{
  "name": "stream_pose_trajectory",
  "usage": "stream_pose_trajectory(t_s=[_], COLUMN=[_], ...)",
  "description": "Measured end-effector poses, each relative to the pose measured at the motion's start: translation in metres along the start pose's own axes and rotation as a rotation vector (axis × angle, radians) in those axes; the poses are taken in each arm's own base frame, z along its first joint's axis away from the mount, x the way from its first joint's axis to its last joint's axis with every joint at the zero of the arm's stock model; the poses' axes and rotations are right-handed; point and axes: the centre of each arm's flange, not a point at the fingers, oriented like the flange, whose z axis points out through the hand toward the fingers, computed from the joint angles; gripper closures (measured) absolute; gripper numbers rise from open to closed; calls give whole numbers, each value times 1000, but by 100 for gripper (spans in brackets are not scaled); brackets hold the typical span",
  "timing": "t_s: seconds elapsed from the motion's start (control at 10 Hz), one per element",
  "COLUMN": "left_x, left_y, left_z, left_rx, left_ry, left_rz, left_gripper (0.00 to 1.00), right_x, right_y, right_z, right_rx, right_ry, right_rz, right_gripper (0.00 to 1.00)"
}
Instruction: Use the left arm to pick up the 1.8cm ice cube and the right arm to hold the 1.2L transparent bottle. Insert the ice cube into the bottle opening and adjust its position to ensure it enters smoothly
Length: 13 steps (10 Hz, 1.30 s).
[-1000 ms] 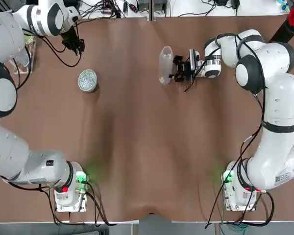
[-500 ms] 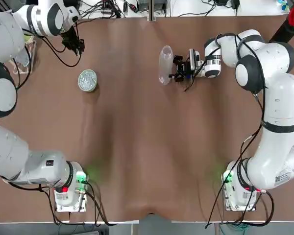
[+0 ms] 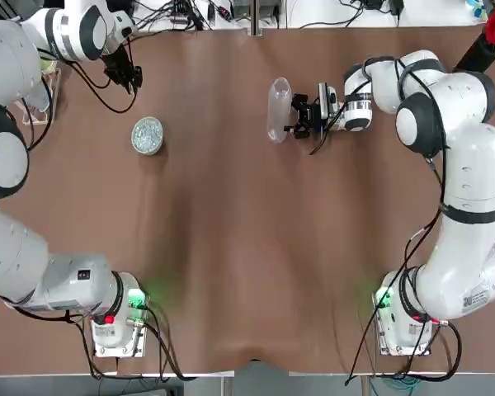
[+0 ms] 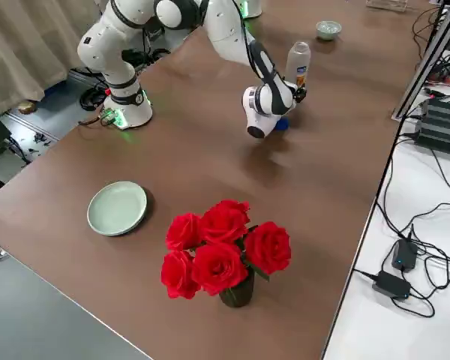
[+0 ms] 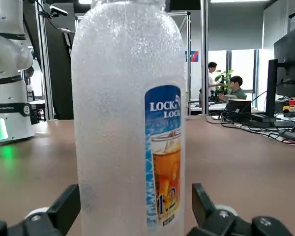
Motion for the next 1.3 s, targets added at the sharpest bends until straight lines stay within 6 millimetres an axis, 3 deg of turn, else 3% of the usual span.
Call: stream_pose_trajectory(t_s=[0.6, 0.9, 1.1, 1.3], left_x=[-2, 0, 6, 14], left_y=[0, 1, 16, 47], left_z=[12, 8, -2, -19], left_rx=[-3, -2, -5, -14], left_ry=[-30, -20, 2, 37], left_rz=[0, -25, -54, -79], left_gripper=[74, 74, 74, 74], right_x=[0, 0, -1, -1], right_y=[1, 1, 1, 1], right_z=[-2, -2, -2, -2], right_rx=[-3, -3, -3, -3], right_ry=[1, 2, 2, 2], right_rz=[-3, -3, -3, -3], right_gripper=[0, 0, 0, 0])
